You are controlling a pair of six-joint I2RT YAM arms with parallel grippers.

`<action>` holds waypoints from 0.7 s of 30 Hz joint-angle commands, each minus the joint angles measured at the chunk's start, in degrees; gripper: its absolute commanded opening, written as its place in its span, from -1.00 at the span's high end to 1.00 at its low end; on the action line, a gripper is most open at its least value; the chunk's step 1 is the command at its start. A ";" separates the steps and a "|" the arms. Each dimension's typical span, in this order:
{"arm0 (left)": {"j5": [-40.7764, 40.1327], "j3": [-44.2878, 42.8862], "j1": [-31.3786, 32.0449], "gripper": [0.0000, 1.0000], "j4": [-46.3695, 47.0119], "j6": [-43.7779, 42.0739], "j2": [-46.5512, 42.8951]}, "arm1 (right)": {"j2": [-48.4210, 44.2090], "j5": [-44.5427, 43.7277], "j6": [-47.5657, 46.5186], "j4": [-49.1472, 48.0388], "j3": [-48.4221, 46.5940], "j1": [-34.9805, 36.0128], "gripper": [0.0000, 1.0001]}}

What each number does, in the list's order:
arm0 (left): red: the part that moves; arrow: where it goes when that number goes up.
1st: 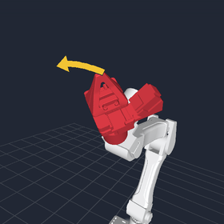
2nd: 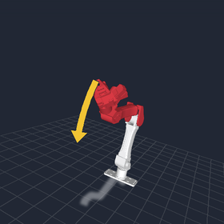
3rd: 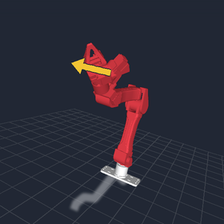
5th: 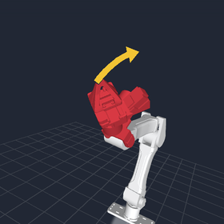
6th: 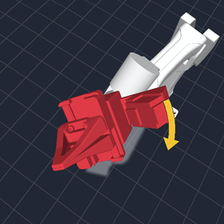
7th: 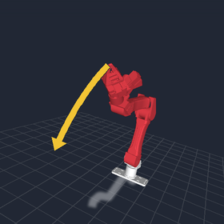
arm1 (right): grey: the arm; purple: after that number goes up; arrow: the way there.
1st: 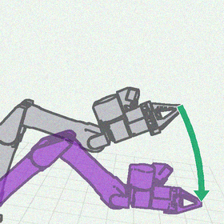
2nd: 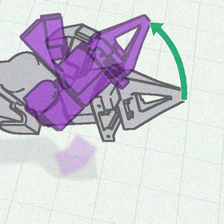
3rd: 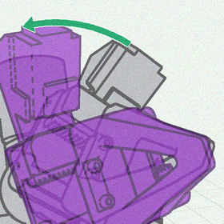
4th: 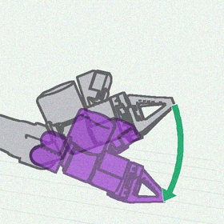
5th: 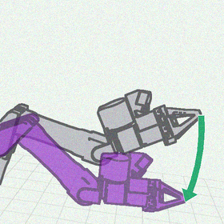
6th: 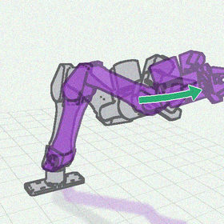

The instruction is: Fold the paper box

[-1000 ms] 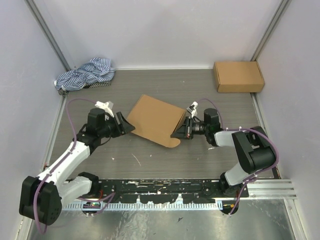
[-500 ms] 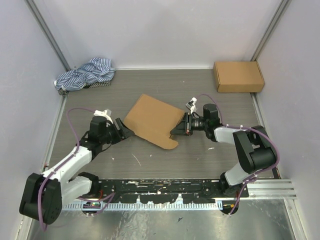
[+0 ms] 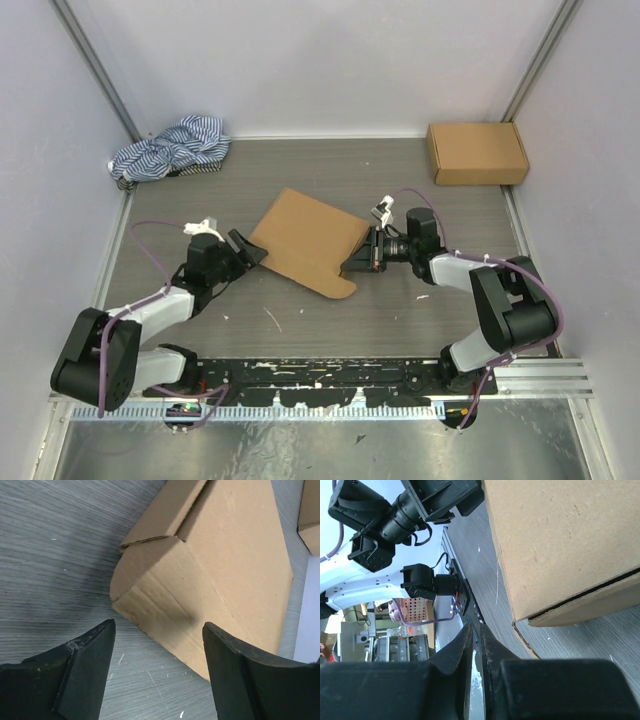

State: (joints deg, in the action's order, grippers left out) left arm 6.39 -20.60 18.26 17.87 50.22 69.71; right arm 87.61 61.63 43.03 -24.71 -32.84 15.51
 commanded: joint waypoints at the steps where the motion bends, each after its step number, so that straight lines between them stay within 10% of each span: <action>1: -3.11 1.79 0.45 -0.55 10.12 3.41 2.58 | -3.23 0.61 -1.87 -0.34 -1.21 -0.29 0.67; 21: -11.24 8.49 2.03 -0.09 29.37 8.21 4.19 | -5.29 -0.58 -4.67 2.69 -1.41 -0.27 0.66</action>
State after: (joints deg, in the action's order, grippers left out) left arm -2.70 -12.86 19.97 41.82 58.61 74.43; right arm 85.08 61.08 39.55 -21.12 -32.84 15.51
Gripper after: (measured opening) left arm 0.585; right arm 0.170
